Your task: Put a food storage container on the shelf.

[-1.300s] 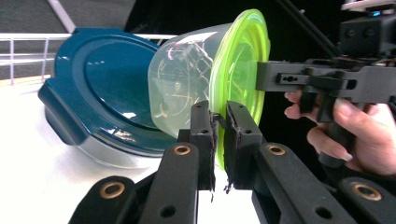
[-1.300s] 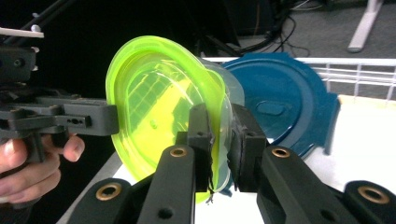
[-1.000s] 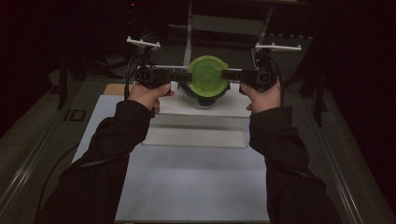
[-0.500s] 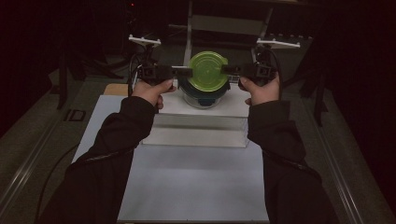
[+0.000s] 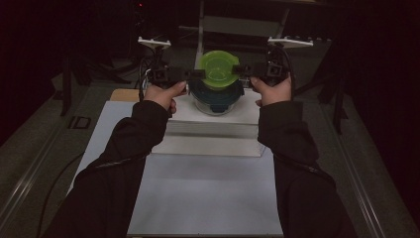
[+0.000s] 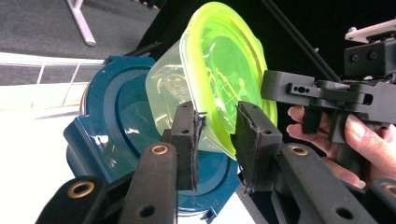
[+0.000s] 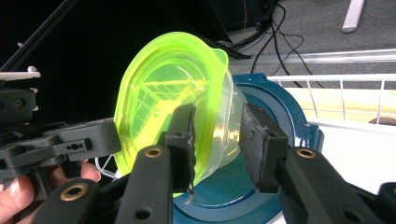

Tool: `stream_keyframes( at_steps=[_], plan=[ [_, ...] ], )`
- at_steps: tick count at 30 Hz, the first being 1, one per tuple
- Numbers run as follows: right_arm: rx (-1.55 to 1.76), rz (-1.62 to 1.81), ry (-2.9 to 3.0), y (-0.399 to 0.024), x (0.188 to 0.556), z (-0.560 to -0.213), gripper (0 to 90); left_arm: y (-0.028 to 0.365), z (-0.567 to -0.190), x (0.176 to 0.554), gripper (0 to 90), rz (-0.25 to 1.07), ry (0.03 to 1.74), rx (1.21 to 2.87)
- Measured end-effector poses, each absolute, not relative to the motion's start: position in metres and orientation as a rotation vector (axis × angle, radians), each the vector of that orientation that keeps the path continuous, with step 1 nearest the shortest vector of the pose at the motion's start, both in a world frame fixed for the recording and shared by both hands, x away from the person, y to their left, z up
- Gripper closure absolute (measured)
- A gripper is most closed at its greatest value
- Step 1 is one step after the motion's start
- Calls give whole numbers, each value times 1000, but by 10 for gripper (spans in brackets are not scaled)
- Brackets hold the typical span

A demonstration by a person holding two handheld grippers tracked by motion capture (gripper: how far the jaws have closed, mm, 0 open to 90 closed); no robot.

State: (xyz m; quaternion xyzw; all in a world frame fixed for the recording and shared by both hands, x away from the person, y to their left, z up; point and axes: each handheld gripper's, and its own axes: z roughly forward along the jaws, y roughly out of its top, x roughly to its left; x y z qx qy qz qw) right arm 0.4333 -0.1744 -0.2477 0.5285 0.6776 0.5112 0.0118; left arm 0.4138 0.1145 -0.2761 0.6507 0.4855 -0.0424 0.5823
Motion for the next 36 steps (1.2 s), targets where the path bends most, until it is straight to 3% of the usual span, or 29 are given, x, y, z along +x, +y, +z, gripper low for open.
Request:
stream_keyframes(
  at_steps=[14,18,21,27,31,36],
  plan=[
    [1674,1599,2107,-173,435,-246,526,112,-276,411,579,-103,1116,1520],
    [1647,1608,2097,-174,434,-244,471,111,-276,405,469,-65,1084,1519],
    [1598,1626,2110,-177,431,-242,369,111,-276,398,375,7,1041,1534],
    [1528,1669,2115,-183,421,-238,299,114,-280,388,160,-6,942,1525],
    [1477,1686,2147,-182,413,-239,265,113,-278,381,16,55,910,1550],
    [1440,1701,2156,-181,404,-245,235,112,-278,370,0,136,877,1601]
  ],
)
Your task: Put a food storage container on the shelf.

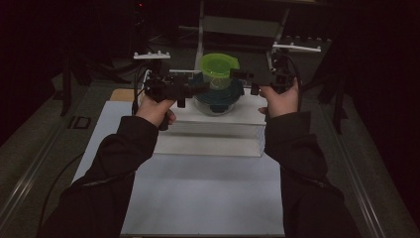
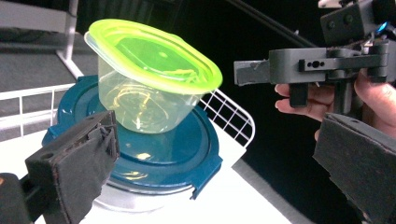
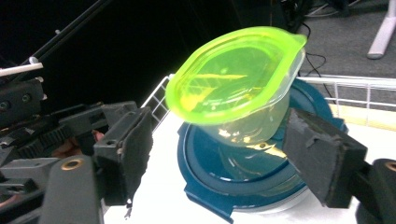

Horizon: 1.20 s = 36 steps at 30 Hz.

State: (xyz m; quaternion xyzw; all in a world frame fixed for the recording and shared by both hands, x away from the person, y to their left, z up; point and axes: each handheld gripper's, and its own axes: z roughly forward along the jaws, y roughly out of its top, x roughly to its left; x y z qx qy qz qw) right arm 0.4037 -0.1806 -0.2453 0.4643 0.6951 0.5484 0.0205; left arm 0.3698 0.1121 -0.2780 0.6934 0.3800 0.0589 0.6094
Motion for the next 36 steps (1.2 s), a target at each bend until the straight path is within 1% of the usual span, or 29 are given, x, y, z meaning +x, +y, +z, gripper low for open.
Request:
stream_keyframes(
  at_steps=[4,10,15,25,36],
  plan=[
    [1406,1704,2160,-179,398,-251,206,112,-280,362,0,188,836,1590],
    [1345,1699,2156,-182,386,-259,189,109,-288,353,0,246,805,1623],
    [1321,1702,2143,-189,376,-265,189,109,-292,348,0,238,801,1628],
    [1220,1687,2175,-196,351,-288,187,111,-302,326,0,247,714,1646],
    [1127,1693,2219,-198,325,-325,185,121,-331,299,0,207,679,1684]
  ],
)
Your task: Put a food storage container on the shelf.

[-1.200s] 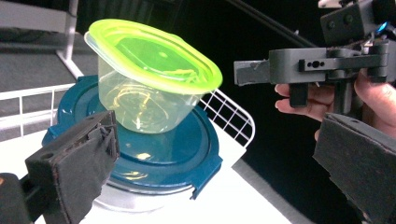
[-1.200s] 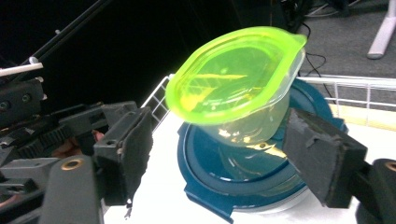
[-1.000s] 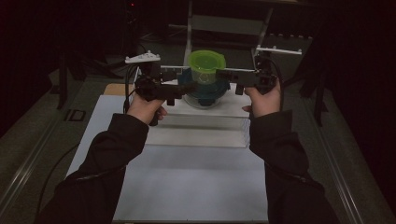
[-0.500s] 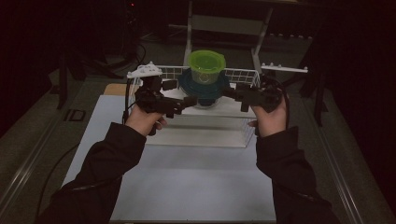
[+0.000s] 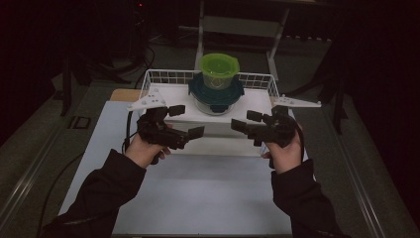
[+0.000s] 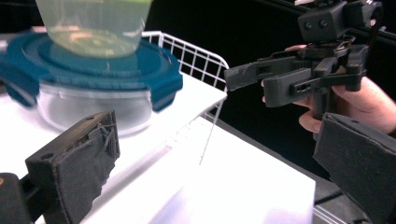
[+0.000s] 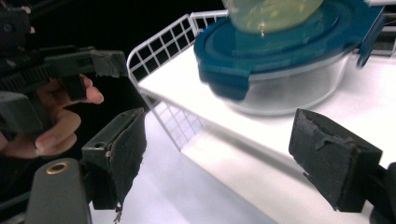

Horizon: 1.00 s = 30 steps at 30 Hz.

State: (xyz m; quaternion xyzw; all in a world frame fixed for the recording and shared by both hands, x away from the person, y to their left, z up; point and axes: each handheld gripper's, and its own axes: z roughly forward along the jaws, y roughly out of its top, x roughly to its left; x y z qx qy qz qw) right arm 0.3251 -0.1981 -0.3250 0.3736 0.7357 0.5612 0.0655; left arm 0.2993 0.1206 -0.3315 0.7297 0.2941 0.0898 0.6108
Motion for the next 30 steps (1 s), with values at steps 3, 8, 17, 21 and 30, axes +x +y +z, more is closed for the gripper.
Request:
stream_keyframes(
  at_steps=[3,8,17,21,30],
  plan=[
    [1098,1690,2227,-198,319,-336,181,122,-340,292,0,212,672,1695],
    [1083,1662,2242,-199,312,-355,179,125,-355,283,0,213,668,1705],
    [1047,1649,2250,-207,300,-388,180,127,-387,268,0,211,663,1753],
    [1040,1638,2256,-209,292,-400,179,129,-400,263,0,206,654,1773],
    [1024,1598,2296,-217,276,-428,180,133,-426,247,0,171,620,1797]
  ],
)
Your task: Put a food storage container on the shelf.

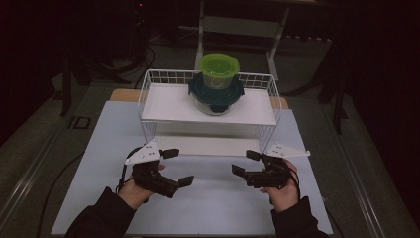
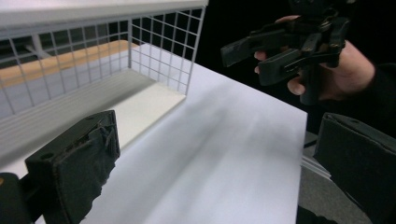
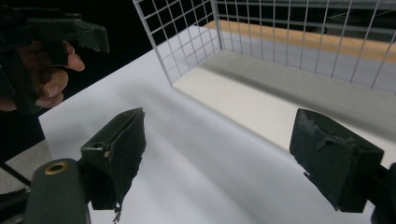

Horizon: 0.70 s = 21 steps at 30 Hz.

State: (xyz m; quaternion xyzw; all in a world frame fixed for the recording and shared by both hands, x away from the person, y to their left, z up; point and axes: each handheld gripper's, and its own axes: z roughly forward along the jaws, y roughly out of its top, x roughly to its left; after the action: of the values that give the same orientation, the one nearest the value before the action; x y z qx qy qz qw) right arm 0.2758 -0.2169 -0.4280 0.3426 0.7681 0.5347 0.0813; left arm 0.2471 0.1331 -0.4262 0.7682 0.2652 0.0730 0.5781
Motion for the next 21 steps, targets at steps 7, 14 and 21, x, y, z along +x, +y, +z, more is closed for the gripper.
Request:
stream_keyframes(
  at_steps=[7,14,21],
  plan=[
    [1031,1595,2306,-223,263,-446,179,137,-444,235,0,177,615,1837],
    [1074,1615,2296,-233,251,-465,177,146,-463,223,0,159,641,1825],
    [1103,1577,2271,-246,244,-483,177,156,-481,217,0,172,677,1837]
  ],
)
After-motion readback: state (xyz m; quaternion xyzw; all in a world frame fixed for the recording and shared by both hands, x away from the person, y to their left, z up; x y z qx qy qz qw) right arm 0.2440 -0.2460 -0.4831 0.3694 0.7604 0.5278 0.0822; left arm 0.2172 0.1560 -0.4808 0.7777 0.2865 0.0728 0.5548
